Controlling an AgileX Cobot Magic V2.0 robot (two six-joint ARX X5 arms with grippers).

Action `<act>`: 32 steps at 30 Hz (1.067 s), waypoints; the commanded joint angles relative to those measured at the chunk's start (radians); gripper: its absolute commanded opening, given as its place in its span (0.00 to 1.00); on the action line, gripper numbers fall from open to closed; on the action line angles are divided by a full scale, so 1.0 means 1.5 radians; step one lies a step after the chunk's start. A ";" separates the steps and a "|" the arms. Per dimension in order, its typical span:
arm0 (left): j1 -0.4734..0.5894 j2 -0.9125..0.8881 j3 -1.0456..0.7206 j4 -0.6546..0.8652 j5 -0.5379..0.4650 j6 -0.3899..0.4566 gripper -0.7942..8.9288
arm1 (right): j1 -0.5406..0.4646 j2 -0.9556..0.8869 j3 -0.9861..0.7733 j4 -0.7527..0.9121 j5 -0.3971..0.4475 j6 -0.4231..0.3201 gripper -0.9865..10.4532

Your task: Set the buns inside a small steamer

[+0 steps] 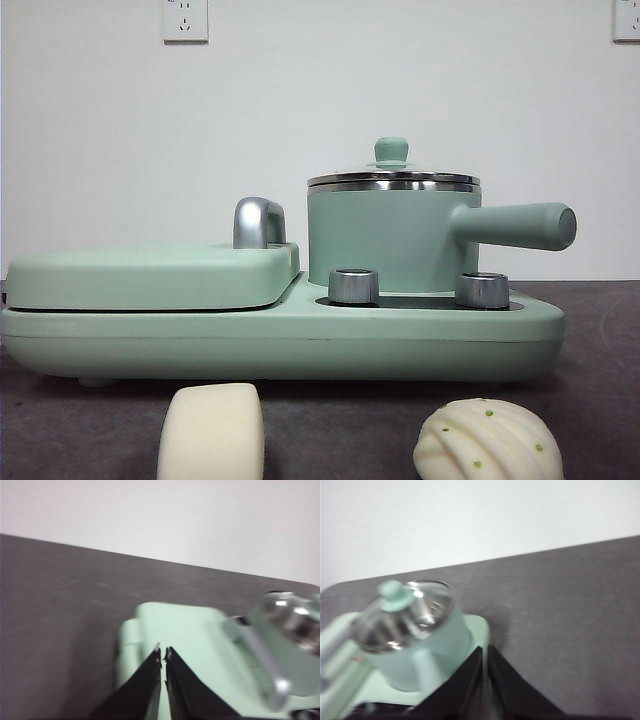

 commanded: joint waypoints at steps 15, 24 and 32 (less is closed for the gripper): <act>-0.076 0.289 0.303 -0.098 0.233 0.063 0.10 | 0.002 0.219 0.285 -0.165 -0.286 -0.126 0.10; -0.107 0.310 0.313 -0.114 0.271 0.105 0.11 | 0.002 0.228 0.286 -0.167 -0.291 -0.126 0.10; -0.107 0.310 0.313 -0.112 0.269 0.109 0.45 | 0.002 0.228 0.286 -0.167 -0.273 -0.125 0.49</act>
